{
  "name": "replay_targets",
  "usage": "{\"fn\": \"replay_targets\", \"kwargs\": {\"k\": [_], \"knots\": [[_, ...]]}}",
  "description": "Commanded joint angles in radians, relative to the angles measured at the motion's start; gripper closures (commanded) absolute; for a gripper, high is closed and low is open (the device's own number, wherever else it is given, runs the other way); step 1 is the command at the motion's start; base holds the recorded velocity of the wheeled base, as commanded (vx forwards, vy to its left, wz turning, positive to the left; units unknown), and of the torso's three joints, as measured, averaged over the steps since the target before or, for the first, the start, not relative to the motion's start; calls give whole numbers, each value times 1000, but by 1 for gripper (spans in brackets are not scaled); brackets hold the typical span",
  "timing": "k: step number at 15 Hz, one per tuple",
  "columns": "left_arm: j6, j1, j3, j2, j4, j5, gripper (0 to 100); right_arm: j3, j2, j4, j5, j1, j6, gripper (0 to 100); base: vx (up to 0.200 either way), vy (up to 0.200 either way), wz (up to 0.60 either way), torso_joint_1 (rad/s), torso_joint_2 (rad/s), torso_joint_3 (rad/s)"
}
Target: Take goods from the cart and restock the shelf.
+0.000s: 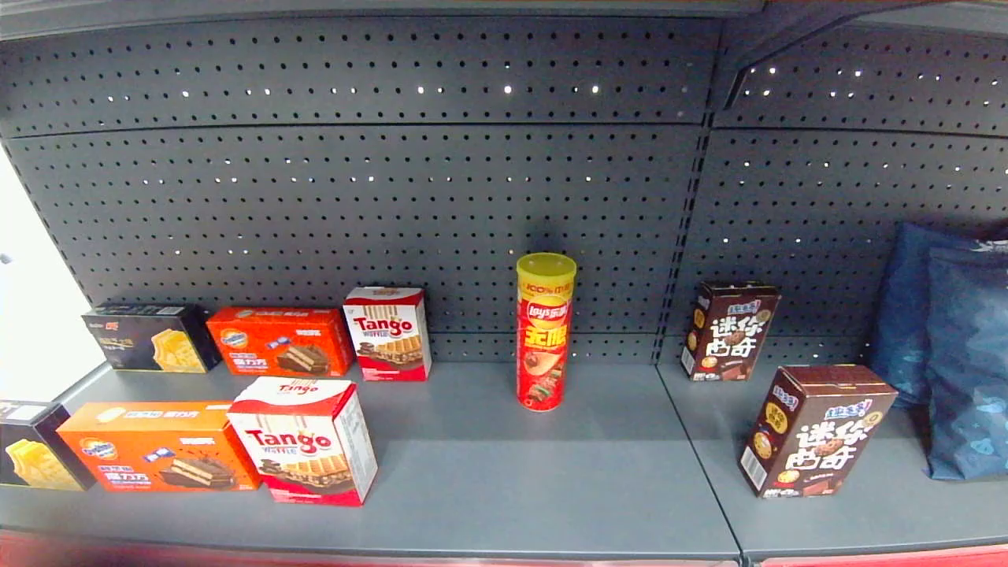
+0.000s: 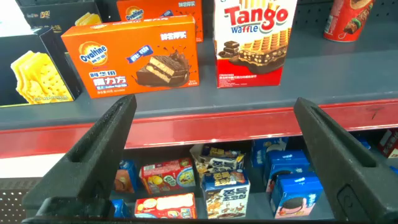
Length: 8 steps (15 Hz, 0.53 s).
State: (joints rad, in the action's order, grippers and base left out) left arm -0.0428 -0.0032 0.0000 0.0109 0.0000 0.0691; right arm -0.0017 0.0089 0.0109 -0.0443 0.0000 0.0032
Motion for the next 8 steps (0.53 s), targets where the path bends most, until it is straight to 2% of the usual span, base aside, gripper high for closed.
{"fn": "replay_targets", "kwargs": {"k": [1, 6, 8], "knots": [[0, 0, 0, 0, 0, 0, 0, 0, 0, 0, 0, 0, 0, 0, 0, 0, 0, 0, 0, 0], [0, 0, 0, 0, 0, 0, 0, 0, 0, 0, -2, 0, 0, 0, 0, 0, 0, 0, 0, 0], [1, 0, 0, 1, 0, 0, 0, 0, 0, 0, -2, 0, -3, 0, 0, 0, 600, 0, 2, 0]]}}
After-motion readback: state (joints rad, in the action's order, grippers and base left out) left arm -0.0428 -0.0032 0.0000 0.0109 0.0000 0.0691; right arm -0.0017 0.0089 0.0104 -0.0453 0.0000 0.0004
